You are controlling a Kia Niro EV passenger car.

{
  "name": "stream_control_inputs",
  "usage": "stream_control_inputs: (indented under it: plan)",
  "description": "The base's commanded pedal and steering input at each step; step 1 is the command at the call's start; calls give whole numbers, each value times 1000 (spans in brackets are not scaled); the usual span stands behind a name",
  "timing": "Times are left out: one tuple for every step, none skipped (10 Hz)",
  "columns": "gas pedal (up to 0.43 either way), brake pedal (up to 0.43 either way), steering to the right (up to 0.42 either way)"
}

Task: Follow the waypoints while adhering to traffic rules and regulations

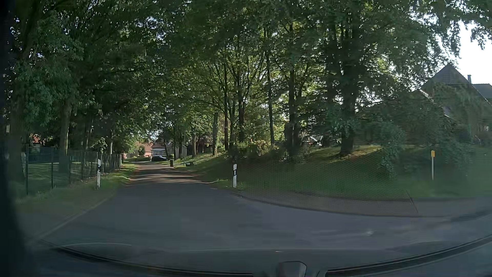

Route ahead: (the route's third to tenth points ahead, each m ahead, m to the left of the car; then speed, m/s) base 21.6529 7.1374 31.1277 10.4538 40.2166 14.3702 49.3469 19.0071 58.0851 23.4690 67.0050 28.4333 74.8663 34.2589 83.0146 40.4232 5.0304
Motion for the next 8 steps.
stream_control_inputs:
  plan:
    - [157, 6, -189]
    - [157, 6, -185]
    - [157, 6, -185]
    - [157, 6, -185]
    - [157, 6, -185]
    - [157, 6, -181]
    - [157, 6, -175]
    - [157, 6, -171]
